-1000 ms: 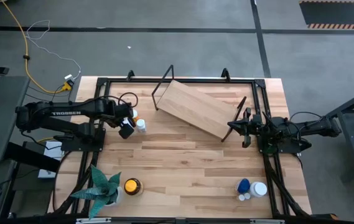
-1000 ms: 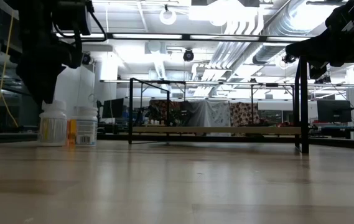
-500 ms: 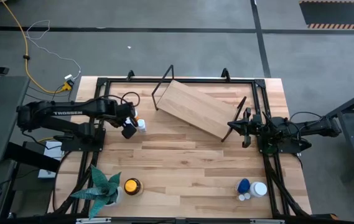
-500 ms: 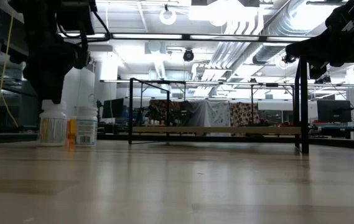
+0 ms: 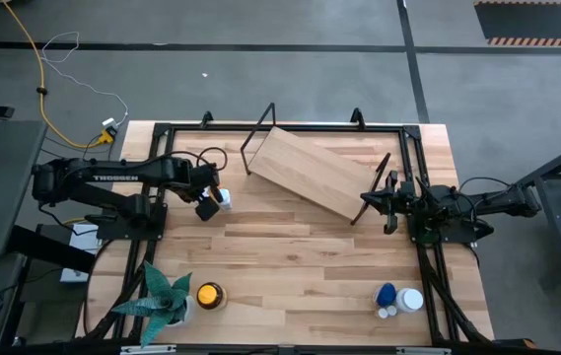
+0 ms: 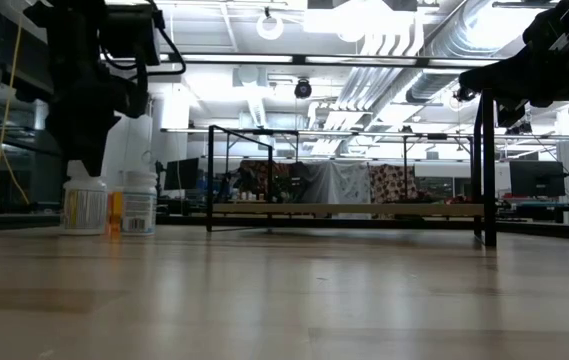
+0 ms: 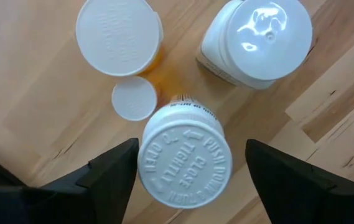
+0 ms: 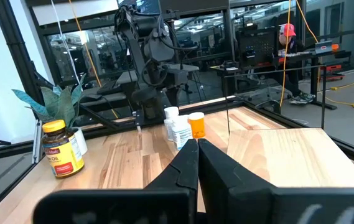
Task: Pick and place medicine bottles onto shelf by color
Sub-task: Put the top left white pill bottle on the shelf
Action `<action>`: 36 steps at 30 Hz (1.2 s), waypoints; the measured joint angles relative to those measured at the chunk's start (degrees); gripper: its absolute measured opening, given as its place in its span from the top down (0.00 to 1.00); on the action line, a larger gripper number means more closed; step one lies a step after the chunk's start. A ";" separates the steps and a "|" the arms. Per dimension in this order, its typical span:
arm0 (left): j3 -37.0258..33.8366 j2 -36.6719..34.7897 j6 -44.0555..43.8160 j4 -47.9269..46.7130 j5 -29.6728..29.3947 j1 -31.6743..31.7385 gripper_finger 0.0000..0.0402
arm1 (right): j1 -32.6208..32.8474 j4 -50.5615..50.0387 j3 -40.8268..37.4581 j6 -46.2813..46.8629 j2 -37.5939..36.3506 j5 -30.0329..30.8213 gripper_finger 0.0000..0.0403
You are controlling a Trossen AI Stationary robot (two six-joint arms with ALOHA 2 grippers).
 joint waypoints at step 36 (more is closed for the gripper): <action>40.04 9.26 8.48 -12.74 -1.08 -2.38 0.53 | 0.02 0.00 0.00 -0.01 0.02 0.00 1.00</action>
